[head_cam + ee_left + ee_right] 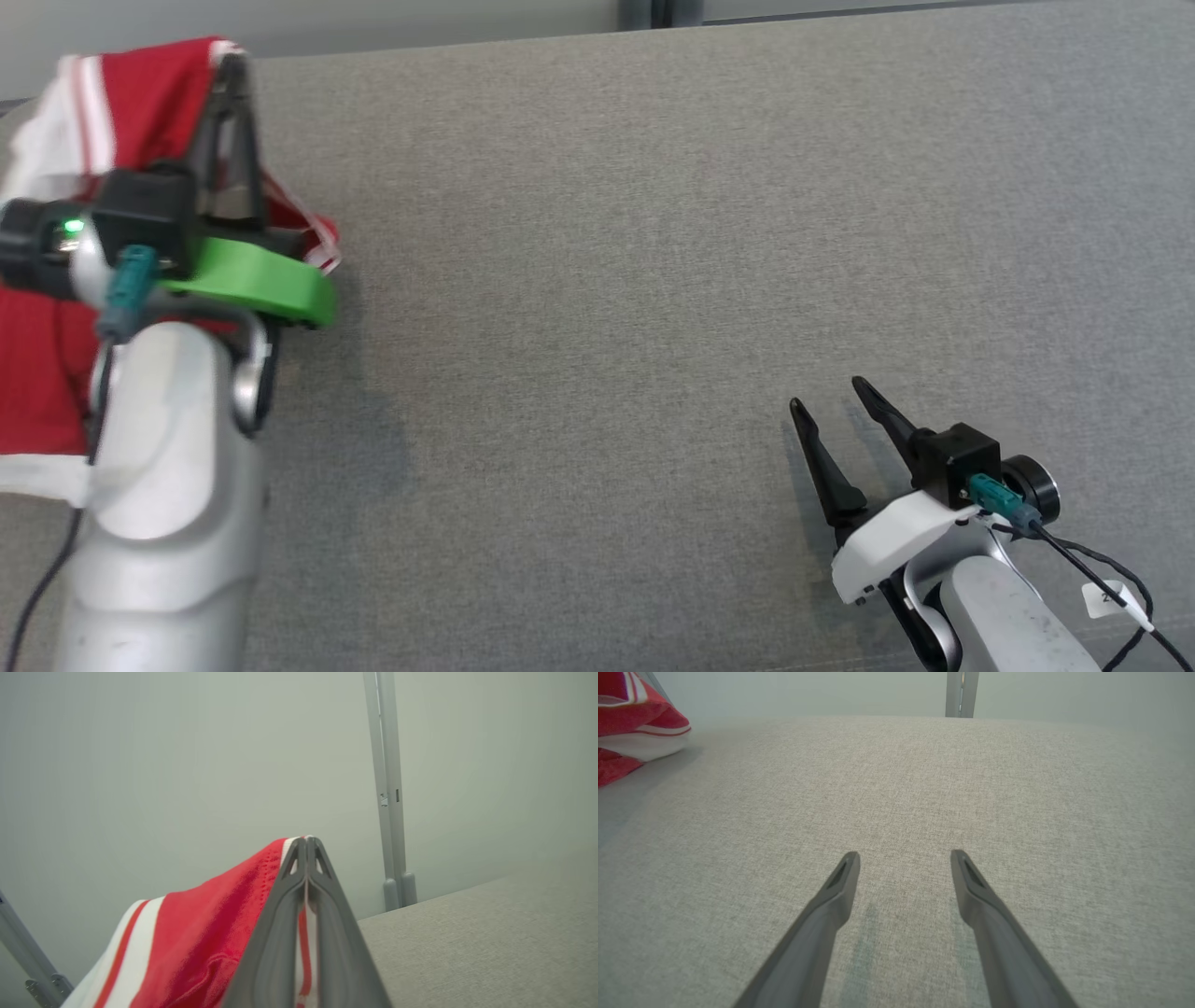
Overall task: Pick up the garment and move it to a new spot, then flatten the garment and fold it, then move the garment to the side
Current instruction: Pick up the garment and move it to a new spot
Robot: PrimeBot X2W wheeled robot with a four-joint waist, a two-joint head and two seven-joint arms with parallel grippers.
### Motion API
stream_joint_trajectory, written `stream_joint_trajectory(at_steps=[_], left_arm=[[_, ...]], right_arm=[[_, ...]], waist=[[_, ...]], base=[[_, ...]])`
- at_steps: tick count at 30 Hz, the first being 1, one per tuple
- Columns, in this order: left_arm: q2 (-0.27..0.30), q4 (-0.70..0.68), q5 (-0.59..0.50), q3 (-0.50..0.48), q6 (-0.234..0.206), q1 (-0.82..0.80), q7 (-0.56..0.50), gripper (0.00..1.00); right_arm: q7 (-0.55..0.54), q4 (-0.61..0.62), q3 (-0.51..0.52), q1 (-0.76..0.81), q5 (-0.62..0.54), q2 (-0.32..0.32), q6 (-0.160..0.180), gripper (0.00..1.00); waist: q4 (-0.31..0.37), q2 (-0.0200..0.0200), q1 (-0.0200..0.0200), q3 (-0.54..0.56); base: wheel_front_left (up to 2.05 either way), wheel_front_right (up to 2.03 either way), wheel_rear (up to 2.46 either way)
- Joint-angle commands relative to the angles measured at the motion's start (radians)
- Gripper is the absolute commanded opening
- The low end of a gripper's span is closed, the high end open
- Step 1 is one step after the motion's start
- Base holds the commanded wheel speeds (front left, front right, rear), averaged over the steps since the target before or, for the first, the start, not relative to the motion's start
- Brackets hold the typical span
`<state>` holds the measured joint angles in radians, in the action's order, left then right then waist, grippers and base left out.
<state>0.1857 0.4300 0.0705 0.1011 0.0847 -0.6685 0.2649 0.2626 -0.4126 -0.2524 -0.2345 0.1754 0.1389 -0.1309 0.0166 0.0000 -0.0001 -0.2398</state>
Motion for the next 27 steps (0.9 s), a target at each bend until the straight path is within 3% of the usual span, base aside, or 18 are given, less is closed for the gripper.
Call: stream_joint_trajectory(at_steps=[1, 8, 12, 16, 17, 18, 19, 27], left_arm=[[-0.022, -0.013, 0.001, 0.020, 0.012, -0.018, 0.000, 0.00], [-0.117, -0.065, 0.045, 0.240, 0.046, -0.034, 0.000, 0.00], [-0.130, -0.062, 0.119, 0.369, 0.046, -0.044, 0.000, 0.00], [-0.132, -0.032, 0.177, 0.428, 0.046, -0.026, 0.000, 0.00], [-0.132, -0.023, 0.187, 0.433, 0.046, -0.017, 0.000, 0.21], [-0.132, -0.008, 0.190, 0.444, 0.046, -0.006, -0.001, 0.68], [-0.132, 0.014, 0.195, 0.446, 0.046, 0.007, -0.001, 1.00], [-0.127, 0.108, 0.176, 0.415, 0.045, 0.069, -0.001, 1.00]], right_arm=[[0.003, 0.000, -0.001, -0.016, 0.009, -0.002, 0.000, 1.00], [0.003, -0.005, -0.001, -0.019, 0.022, -0.027, 0.000, 1.00], [0.003, 0.000, 0.012, -0.013, 0.024, -0.039, 0.000, 1.00], [0.003, 0.003, 0.022, -0.010, 0.027, -0.049, 0.000, 1.00], [0.003, 0.006, 0.024, -0.007, 0.025, -0.050, 0.000, 1.00], [0.003, 0.008, 0.029, -0.004, 0.023, -0.050, 0.000, 1.00], [0.003, 0.008, 0.032, -0.002, 0.024, -0.049, 0.000, 1.00], [0.003, 0.019, 0.036, -0.001, 0.027, -0.050, 0.000, 1.00]], waist=[[0.036, 0.0000, 0.0001, 0.008], [0.163, 0.0000, 0.0001, -0.006], [0.237, 0.0000, 0.0001, -0.020], [0.292, 0.0000, 0.0001, -0.029], [0.300, 0.0000, 0.0001, -0.029], [0.304, 0.0000, 0.0001, -0.029], [0.306, 0.0000, 0.0001, -0.028], [0.260, 0.0000, 0.0001, -0.008]], base=[[0.00, 0.00, 0.00], [0.00, 0.00, 0.00], [0.00, 0.00, 0.00], [0.00, 0.00, 0.00], [0.00, 0.00, 0.00], [0.00, 0.00, 0.00], [0.00, 0.00, 0.00], [0.00, 0.00, 0.00]])
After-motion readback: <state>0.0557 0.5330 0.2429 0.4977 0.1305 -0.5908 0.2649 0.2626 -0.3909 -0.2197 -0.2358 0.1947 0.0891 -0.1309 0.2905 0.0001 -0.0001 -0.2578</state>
